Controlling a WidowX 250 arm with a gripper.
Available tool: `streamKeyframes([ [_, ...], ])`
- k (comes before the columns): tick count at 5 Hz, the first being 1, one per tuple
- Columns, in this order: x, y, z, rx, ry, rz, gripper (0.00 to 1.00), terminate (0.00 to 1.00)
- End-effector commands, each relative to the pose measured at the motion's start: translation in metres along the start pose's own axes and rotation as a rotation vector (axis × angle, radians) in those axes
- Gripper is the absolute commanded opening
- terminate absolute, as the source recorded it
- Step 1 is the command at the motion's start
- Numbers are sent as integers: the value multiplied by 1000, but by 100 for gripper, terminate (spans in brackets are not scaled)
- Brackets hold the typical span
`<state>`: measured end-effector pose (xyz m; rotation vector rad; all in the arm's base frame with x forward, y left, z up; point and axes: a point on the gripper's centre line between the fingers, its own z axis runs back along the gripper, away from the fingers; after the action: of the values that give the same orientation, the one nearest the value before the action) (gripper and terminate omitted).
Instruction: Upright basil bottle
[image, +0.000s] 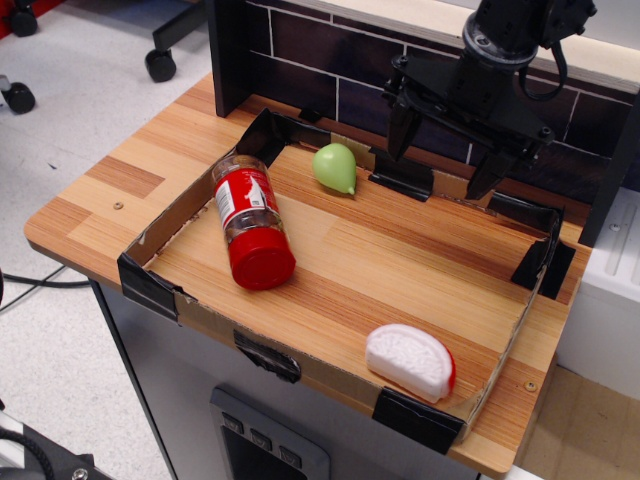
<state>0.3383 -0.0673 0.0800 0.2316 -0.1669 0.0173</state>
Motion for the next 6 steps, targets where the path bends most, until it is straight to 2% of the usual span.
streamKeyframes([
  [1,0,0,0,0,0,0,100,0],
  [2,-17,25,20,-42,24,217,100,0],
  [3,-47,53,36,-81,-3,374,100,0],
  [4,-76,73,35,-50,24,509,100,0],
  [5,-95,84,21,-4,60,594,100,0],
  [6,-99,85,-1,8,42,620,100,0],
])
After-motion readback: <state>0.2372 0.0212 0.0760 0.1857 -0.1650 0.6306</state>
